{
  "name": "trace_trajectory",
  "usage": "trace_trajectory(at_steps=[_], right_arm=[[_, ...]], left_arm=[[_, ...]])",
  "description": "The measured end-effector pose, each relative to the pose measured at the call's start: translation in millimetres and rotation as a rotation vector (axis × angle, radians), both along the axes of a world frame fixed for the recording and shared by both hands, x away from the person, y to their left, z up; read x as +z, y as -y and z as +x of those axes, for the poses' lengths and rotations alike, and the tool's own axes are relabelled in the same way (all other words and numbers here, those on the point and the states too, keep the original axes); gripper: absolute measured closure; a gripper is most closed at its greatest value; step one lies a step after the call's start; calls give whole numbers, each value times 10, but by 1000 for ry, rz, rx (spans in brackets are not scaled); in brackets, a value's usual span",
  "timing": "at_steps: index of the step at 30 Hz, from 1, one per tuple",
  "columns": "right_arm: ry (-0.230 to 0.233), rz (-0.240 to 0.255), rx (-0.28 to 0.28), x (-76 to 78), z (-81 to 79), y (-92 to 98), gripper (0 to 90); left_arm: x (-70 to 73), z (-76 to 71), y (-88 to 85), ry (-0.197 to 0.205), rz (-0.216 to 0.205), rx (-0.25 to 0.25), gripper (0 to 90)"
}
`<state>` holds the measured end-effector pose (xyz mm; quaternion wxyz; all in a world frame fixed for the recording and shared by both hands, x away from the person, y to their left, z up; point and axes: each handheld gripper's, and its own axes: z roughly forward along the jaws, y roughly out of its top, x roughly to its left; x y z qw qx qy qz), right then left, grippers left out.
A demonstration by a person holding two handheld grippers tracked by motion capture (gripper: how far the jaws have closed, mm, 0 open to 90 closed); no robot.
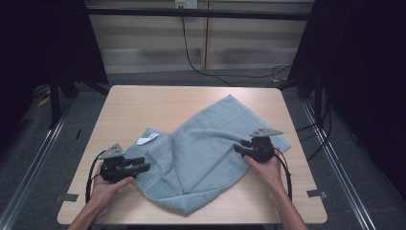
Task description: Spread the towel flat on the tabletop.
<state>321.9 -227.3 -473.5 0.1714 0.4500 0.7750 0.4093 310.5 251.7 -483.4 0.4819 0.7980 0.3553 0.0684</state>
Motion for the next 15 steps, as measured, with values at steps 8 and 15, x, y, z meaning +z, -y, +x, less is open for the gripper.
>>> trace_trajectory(at_steps=[8, 15], right_arm=[[-49, -18, 213, -64, -498, -418, 559], [-87, -80, 323, -187, -690, -758, 516]], left_arm=[[-117, 123, -156, -43, 40, 68, 528], [-165, 90, -64, -70, 94, 12, 729]])
